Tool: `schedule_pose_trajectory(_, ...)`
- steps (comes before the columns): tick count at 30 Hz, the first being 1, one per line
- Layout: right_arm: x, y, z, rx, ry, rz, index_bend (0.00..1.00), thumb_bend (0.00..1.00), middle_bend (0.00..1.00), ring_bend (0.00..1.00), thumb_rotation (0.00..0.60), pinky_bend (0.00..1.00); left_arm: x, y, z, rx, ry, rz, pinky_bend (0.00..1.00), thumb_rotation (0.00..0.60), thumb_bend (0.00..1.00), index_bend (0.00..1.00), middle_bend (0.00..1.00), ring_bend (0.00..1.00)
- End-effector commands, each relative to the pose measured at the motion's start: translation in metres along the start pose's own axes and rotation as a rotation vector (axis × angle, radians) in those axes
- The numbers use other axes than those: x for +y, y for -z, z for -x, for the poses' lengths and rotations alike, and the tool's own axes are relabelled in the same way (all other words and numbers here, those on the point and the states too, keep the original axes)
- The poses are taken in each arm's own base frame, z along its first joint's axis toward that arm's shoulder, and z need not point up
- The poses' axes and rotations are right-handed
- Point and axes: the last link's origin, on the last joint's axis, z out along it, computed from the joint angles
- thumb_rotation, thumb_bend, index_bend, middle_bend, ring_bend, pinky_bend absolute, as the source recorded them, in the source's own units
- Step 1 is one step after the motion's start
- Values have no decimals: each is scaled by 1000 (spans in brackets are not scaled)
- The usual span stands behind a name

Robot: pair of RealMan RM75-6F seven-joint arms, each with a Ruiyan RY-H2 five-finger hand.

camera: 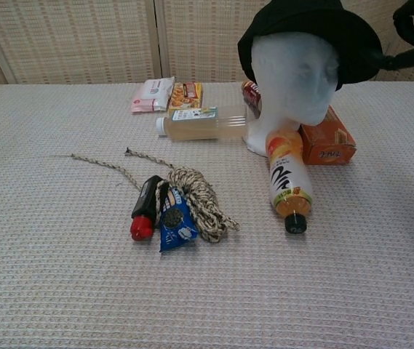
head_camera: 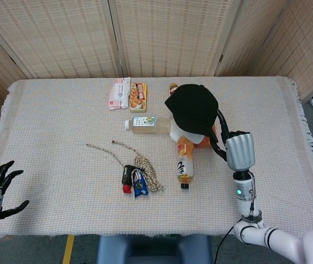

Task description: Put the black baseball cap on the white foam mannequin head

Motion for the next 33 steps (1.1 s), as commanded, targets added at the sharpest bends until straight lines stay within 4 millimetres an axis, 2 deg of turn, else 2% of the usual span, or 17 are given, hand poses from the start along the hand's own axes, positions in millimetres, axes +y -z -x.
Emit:
schedule_pose_trajectory(1, 22, 23, -18, -90, 59, 12, 0, 137, 703, 814, 600, 1000, 1, 0, 1, -4, -2, 4, 281, 600, 175, 256, 116, 120)
schedule_pose_trajectory(5, 37, 50, -38, -158, 103, 32, 0, 94, 554, 682, 600, 990, 4, 2, 3, -11, -8, 16, 280, 600, 175, 255, 115, 119)
schedule_pose_trajectory(7, 44, 63, -49, -173, 90, 64, 0, 84, 484, 606, 600, 919, 5, 2, 3, -12, -11, 21, 281, 600, 175, 255, 115, 120)
schedule_pose_trajectory(12, 67, 102, -72, -291, 78, 139, 0, 79, 281, 338, 600, 515, 6, 4, 4, -25, -16, 27, 280, 600, 175, 254, 114, 119)
schedule_pose_trajectory(15, 79, 125, -90, -336, 111, 182, 0, 42, 157, 176, 600, 362, 7, 4, 3, -22, -19, 35, 280, 600, 175, 254, 113, 119)
schedule_pose_trajectory(18, 89, 146, -110, -389, 145, 216, 0, 14, 52, 53, 600, 220, 8, 7, 5, -39, -29, 44, 280, 600, 175, 251, 114, 118)
schedule_pose_trajectory(21, 98, 164, -132, -438, 169, 235, 0, 9, 3, 3, 600, 118, 10, 9, 8, -61, -42, 50, 280, 600, 174, 250, 114, 115)
schedule_pose_trajectory(24, 105, 177, -148, -452, 168, 257, 0, 6, 0, 0, 600, 67, 12, 10, 9, -72, -51, 57, 278, 600, 175, 249, 114, 110)
schedule_pose_trajectory(28, 110, 174, -158, -432, 154, 247, 0, 5, 0, 0, 600, 37, 12, 9, 10, -73, -69, 54, 278, 600, 175, 247, 114, 104)
schedule_pose_trajectory(33, 117, 172, -158, -450, 168, 275, 0, 4, 0, 0, 600, 36, 10, 7, 10, -69, -69, 42, 278, 600, 173, 245, 114, 102)
